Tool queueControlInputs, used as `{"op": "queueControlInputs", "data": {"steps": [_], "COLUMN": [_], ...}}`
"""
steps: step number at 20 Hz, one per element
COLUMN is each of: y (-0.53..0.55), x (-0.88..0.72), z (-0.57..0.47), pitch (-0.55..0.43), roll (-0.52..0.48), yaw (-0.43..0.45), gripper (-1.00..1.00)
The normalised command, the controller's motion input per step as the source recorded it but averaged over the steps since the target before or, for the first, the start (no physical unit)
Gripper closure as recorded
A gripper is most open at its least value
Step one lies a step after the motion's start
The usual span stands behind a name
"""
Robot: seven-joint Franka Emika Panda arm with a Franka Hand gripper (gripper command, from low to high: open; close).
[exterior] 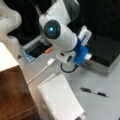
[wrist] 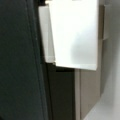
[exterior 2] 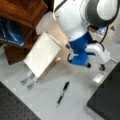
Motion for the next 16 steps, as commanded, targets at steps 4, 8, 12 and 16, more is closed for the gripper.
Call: {"op": "queueControlInputs", "data": {"steps": [4,8,12,16], "y": [0.09,0.03,-0.03,-0.06], "x": [-0.01,0.01,0.02,0.01], "z": [-0.15,-0.21,-0.24,-0.21], "pitch": [-0.146,-0.15,-0.161,-0.153], "roll": [0.135,0.194,0.213,0.198], "yaw": [-0.15,-0.137,-0.107,-0.098], "gripper": [-1.0,-1.0,-1.0,-1.0]}}
